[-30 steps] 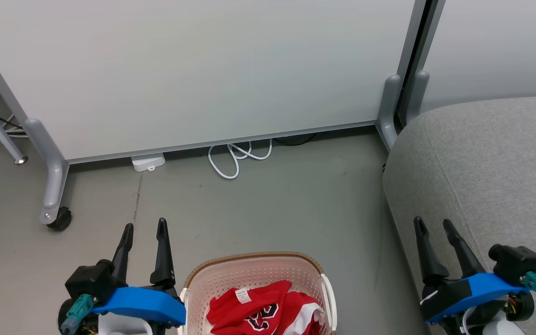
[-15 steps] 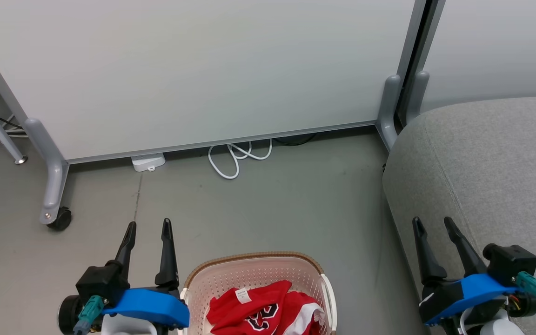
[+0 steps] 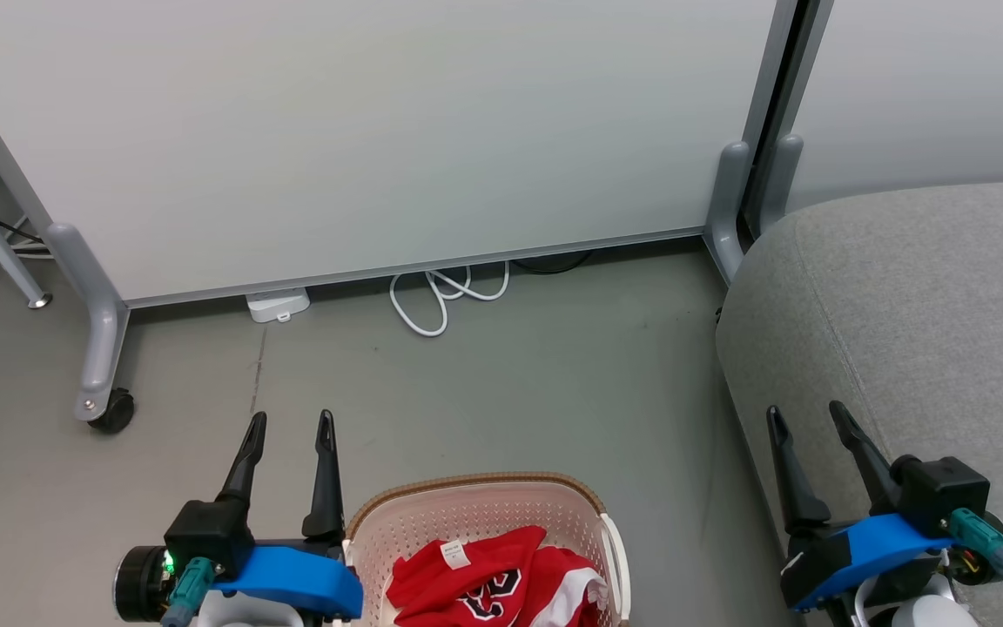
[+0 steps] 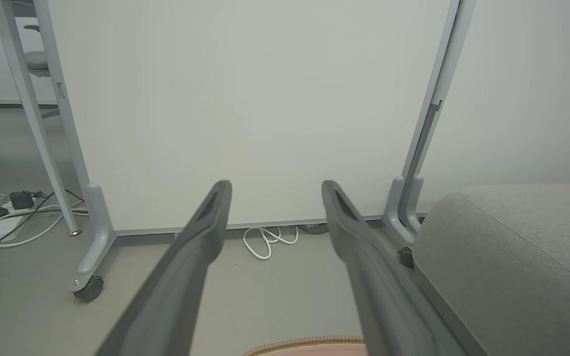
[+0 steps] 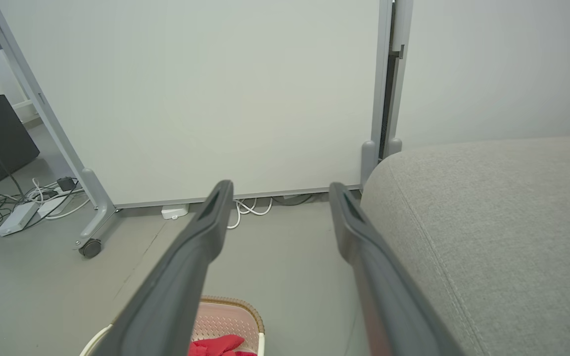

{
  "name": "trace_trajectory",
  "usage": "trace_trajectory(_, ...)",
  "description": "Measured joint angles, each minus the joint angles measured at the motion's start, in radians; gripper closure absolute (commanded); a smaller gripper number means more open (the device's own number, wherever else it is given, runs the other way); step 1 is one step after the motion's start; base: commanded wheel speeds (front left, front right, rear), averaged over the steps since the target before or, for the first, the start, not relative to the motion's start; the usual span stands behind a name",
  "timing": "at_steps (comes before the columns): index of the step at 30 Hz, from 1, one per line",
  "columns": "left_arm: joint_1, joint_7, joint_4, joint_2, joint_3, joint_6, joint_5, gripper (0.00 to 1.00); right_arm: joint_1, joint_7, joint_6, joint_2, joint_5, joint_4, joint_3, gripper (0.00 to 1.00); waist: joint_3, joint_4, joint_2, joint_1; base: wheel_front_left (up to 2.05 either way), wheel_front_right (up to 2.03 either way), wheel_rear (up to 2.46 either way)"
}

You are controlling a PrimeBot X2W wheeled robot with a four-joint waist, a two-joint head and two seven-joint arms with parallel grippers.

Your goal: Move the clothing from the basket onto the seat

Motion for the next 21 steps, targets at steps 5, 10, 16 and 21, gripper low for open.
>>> trace_trajectory(5,0.000,-0.003,0.000,0.000,-0.002,0.003,0.015,0.00,0.000,-0.002,0.000,0.000,-0.016,0.000,0.002,0.00,0.002,0.000,0.0000,0.0000,0.00,0.00,0.00)
trace_trajectory(10,0.000,-0.003,0.001,0.000,-0.002,0.004,0.015,0.00,0.000,-0.002,0.000,0.000,-0.016,0.001,0.002,0.00,0.003,0.001,0.0001,0.0000,0.00,0.00,0.00)
trace_trajectory(16,0.000,-0.003,0.002,0.000,-0.001,0.004,0.015,0.00,-0.001,-0.001,0.000,0.000,-0.012,-0.001,0.004,0.00,0.008,0.000,0.0000,0.0000,0.00,0.00,0.00)
trace_trajectory(21,-0.010,-0.003,0.007,0.001,-0.002,0.006,0.015,0.00,-0.027,0.000,0.000,0.000,-0.013,-0.016,0.015,0.00,0.039,-0.008,0.0000,0.0000,0.00,0.00,0.00)
